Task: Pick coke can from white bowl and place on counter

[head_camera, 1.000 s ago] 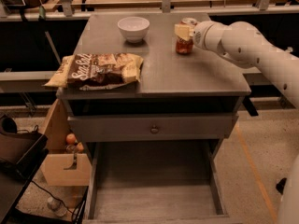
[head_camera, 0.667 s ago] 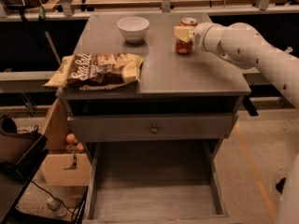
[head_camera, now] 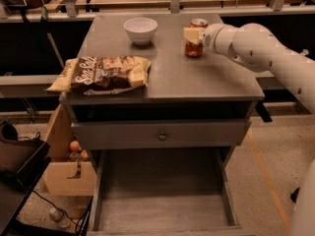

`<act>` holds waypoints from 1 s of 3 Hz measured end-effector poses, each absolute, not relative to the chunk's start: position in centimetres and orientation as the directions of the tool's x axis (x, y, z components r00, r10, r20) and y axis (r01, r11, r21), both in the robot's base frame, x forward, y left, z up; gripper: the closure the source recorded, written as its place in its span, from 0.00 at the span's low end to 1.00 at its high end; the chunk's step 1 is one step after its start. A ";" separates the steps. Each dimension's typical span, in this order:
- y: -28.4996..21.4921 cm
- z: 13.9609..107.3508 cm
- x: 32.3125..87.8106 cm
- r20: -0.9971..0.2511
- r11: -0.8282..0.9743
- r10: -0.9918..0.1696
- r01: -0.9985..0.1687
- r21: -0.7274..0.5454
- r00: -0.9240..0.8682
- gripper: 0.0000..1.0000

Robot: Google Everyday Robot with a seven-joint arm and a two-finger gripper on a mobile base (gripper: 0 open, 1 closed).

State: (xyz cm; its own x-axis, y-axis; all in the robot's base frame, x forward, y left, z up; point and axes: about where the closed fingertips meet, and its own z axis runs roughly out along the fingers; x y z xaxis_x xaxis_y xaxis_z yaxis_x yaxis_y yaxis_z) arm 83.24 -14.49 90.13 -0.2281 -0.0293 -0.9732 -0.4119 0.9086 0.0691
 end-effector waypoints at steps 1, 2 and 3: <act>-14.3 90.0 83.3 -0.973 0.907 -0.030 -0.415 0.070 -0.229 0.17; -14.0 89.9 83.3 -0.973 0.906 -0.030 -0.417 0.071 -0.230 0.00; -14.0 89.9 83.3 -0.973 0.906 -0.030 -0.418 0.071 -0.230 0.00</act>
Offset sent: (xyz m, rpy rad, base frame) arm 0.0004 0.0022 -0.0008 0.0005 0.0011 0.0028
